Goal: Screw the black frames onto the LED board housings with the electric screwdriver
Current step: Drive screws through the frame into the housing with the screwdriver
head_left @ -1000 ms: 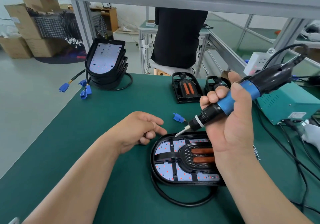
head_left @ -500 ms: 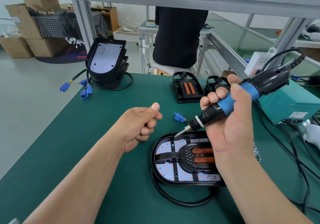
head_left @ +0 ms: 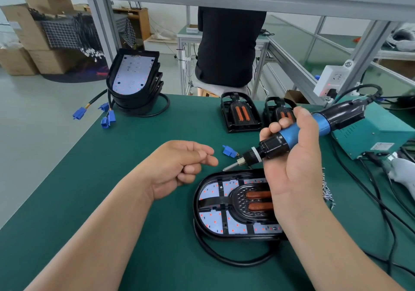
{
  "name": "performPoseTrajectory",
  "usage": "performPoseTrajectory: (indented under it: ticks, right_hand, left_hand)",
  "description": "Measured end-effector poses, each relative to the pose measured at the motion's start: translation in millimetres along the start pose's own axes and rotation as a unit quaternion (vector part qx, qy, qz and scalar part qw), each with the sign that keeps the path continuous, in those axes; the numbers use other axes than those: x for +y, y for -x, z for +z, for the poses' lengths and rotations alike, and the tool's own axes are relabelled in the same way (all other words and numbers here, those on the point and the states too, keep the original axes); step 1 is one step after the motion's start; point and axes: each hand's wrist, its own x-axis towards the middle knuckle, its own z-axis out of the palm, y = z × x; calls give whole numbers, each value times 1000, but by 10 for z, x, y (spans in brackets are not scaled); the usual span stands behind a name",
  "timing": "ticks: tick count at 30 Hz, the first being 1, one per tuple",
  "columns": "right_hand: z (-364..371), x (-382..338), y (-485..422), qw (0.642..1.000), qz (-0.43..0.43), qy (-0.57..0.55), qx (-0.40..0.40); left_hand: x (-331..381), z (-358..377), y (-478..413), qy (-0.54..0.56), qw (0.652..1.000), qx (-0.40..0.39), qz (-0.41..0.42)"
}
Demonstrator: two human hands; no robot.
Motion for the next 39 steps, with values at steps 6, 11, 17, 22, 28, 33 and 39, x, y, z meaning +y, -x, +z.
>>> performPoseTrajectory:
  ticks: [6, 11, 17, 22, 28, 33, 39]
  right_hand:
    - [-5, -3, -18, 998, -11, -9, 65]
    - [5, -21, -3, 998, -16, -16, 61]
    - [6, -19, 10, 998, -16, -9, 56]
    - [5, -12, 2, 998, -16, -6, 53]
    - [12, -13, 9, 999, -21, 4, 47]
    - [50, -18, 56, 999, -43, 20, 27]
    - [69, -11, 97, 997, -60, 34, 23]
  left_hand:
    - [-70, 81, -32, -23, 999, -28, 18]
    - [-44, 105, 0, -22, 999, -40, 13]
    - [-32, 139, 33, -30, 998, -53, 13]
    - [-30, 138, 39, -38, 998, -57, 11]
    - [-29, 127, 34, -46, 997, -57, 10]
    - [-41, 130, 45, -60, 996, -48, 34]
    - [-42, 153, 39, -89, 993, -21, 74]
